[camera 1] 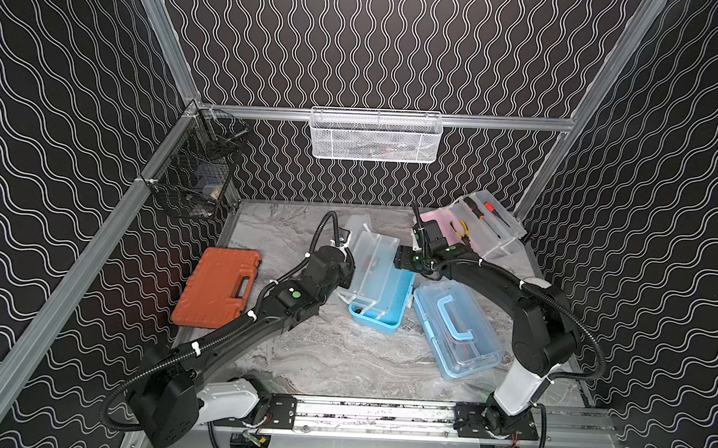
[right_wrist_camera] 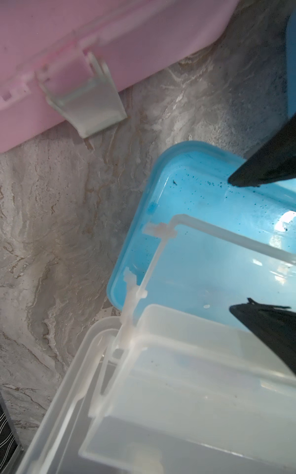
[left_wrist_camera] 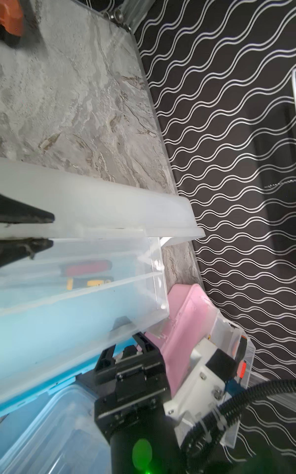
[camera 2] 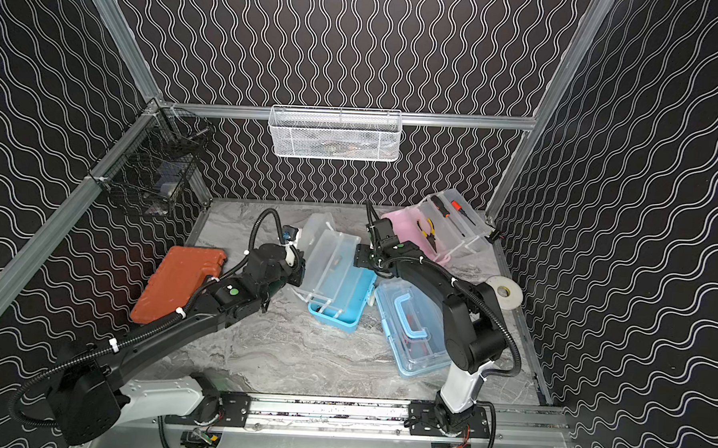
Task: Close toolboxes
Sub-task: Close the toolbox lid.
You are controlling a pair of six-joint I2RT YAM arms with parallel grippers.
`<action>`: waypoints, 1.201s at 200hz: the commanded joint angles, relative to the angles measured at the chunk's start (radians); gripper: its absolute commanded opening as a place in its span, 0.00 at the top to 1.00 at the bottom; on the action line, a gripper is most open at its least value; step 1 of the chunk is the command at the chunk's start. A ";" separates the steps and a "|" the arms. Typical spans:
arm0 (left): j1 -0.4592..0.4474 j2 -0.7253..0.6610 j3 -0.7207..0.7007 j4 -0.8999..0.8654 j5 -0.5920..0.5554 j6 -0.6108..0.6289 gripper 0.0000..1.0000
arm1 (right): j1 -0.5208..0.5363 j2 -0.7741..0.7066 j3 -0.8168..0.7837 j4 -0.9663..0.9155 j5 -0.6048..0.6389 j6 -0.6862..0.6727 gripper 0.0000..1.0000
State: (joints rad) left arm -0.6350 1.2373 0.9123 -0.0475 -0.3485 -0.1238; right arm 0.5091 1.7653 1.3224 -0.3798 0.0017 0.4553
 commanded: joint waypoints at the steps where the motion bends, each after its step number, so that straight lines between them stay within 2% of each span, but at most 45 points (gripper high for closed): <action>1: -0.033 0.014 0.013 0.056 0.051 0.033 0.87 | -0.004 -0.047 0.005 -0.014 0.067 -0.015 0.26; 26: -0.068 0.035 0.019 0.054 0.027 0.048 0.87 | -0.013 -0.102 0.010 -0.058 0.151 -0.046 0.26; 62: -0.120 0.063 0.025 0.060 0.001 0.069 0.87 | -0.042 -0.133 -0.024 -0.059 0.172 -0.060 0.25; 125: -0.220 0.126 0.045 0.054 -0.020 0.092 0.84 | -0.146 -0.075 -0.009 -0.081 0.096 -0.051 0.23; 170: -0.275 0.179 0.026 0.043 -0.043 0.075 0.80 | -0.154 -0.050 0.002 -0.069 0.058 -0.064 0.22; 203: -0.303 0.171 -0.001 0.046 -0.057 0.066 0.68 | -0.156 -0.048 -0.003 -0.056 0.047 -0.069 0.22; 240: -0.327 0.173 -0.001 0.039 -0.067 0.071 0.65 | -0.156 -0.035 -0.006 -0.044 0.022 -0.069 0.22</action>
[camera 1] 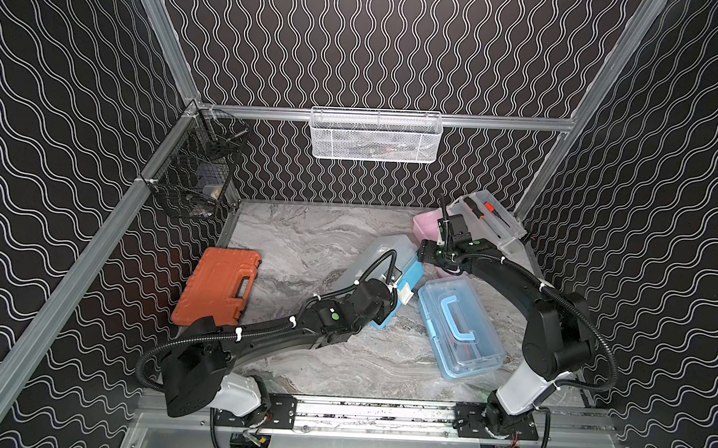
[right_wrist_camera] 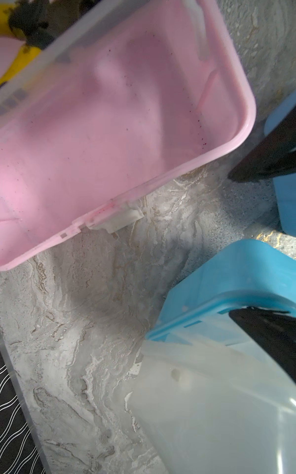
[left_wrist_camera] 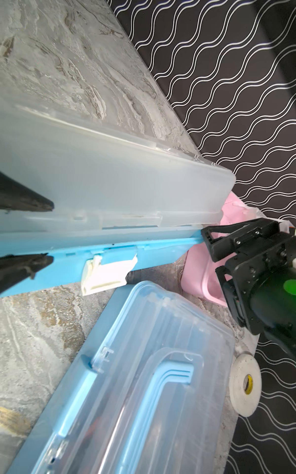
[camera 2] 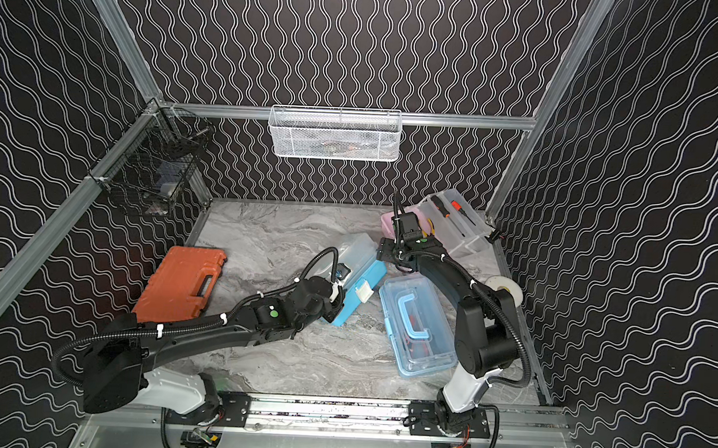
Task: Close toolboxes
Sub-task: Close the toolbox lid.
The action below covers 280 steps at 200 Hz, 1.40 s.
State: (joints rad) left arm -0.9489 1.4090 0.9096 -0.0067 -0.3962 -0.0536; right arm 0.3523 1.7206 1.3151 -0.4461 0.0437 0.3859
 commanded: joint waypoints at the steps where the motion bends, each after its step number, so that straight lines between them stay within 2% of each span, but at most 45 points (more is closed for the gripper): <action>1: -0.013 0.001 0.002 -0.002 -0.020 0.000 0.65 | 0.001 0.009 0.001 0.023 -0.020 0.001 0.22; 56: -0.079 0.057 0.026 -0.038 -0.103 0.024 0.64 | -0.001 0.018 0.013 0.004 0.009 -0.008 0.22; 104: -0.108 0.047 -0.001 -0.025 -0.120 0.003 0.63 | -0.019 -0.045 0.007 -0.011 0.100 -0.028 0.21; 140: -0.114 0.036 -0.008 -0.026 -0.110 -0.011 0.62 | -0.023 -0.078 0.013 -0.019 0.075 -0.049 0.17; 164: -0.122 0.020 -0.018 -0.026 -0.097 -0.022 0.56 | -0.024 -0.088 0.008 -0.008 0.016 -0.067 0.14; 194: -0.123 -0.029 -0.049 -0.012 -0.082 -0.050 0.38 | -0.022 -0.083 0.005 0.006 -0.098 -0.093 0.13; 222: -0.122 -0.112 -0.101 0.025 -0.135 -0.092 0.26 | -0.021 -0.063 0.010 0.021 -0.221 -0.115 0.13; 250: -0.112 -0.160 -0.111 -0.012 -0.213 -0.140 0.22 | -0.011 -0.022 0.022 0.016 -0.258 -0.125 0.13; 280: -0.077 -0.184 -0.130 -0.056 -0.233 -0.212 0.22 | 0.024 0.007 0.019 0.021 -0.269 -0.125 0.13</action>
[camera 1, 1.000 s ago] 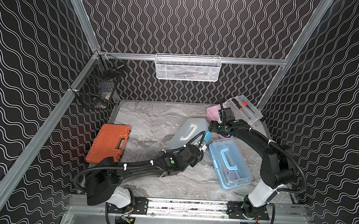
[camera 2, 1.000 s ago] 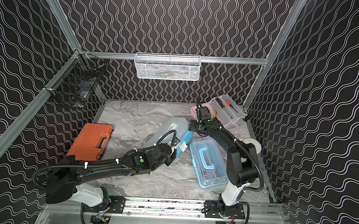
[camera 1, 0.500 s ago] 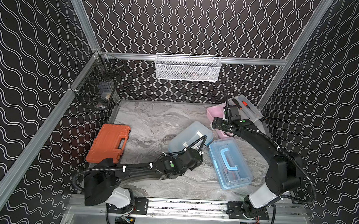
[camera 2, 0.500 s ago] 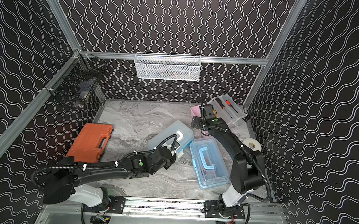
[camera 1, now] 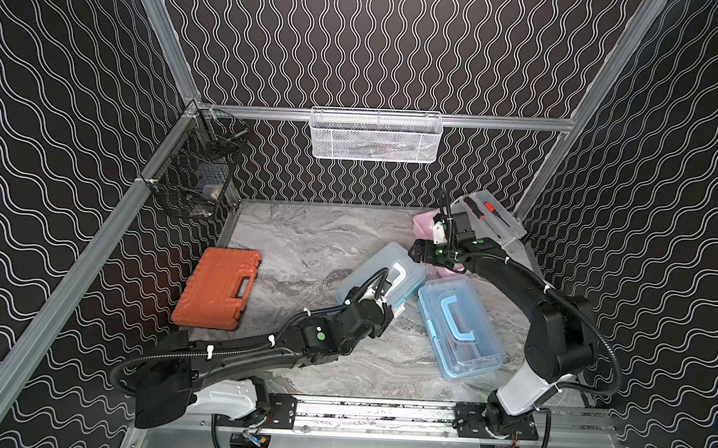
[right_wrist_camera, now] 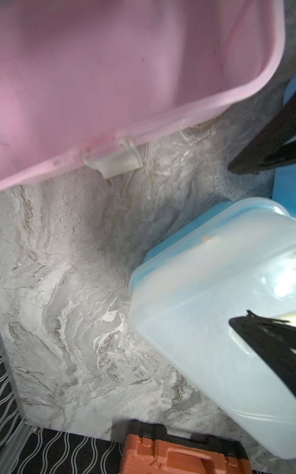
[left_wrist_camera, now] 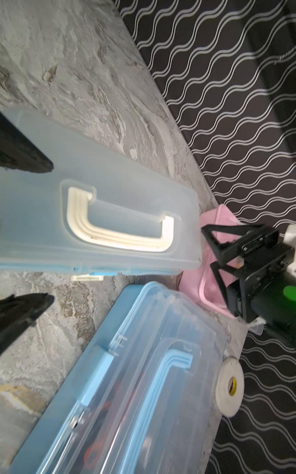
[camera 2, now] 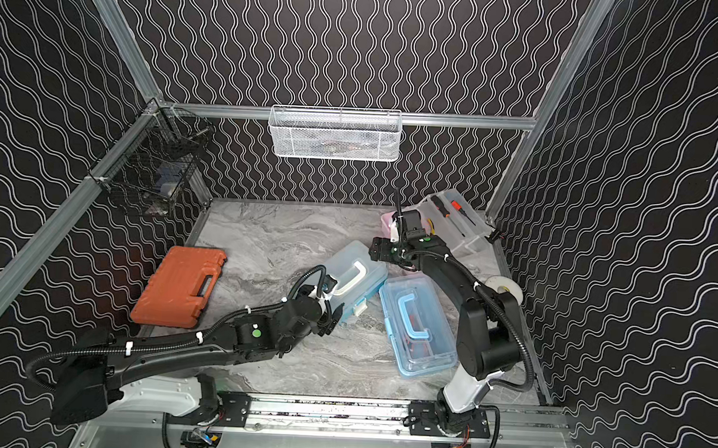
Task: Close toolboxes
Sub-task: Close the toolbox lid, then move the toolbox to the center of the board.
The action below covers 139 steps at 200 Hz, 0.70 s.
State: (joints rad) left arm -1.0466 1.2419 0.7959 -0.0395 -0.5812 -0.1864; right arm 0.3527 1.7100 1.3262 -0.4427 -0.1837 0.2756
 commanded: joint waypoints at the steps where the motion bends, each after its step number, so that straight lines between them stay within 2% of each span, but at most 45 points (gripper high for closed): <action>1: 0.022 -0.017 -0.019 -0.023 -0.048 -0.082 0.22 | 0.026 0.018 0.009 0.019 -0.042 -0.015 0.13; 68: 0.107 -0.055 -0.090 -0.100 -0.057 -0.217 0.22 | 0.183 0.083 0.040 0.023 0.038 0.017 0.17; 97: 0.183 -0.105 -0.118 -0.152 -0.045 -0.270 0.22 | 0.251 0.119 0.059 0.028 0.083 0.038 0.17; 139: 0.258 -0.173 -0.128 -0.195 -0.018 -0.267 0.22 | 0.308 0.165 0.106 0.036 0.100 0.037 0.16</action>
State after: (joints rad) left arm -0.8078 1.0935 0.6651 -0.2028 -0.6041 -0.4320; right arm 0.6384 1.8549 1.4124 -0.3573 -0.1162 0.3191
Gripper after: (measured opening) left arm 0.773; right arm 0.836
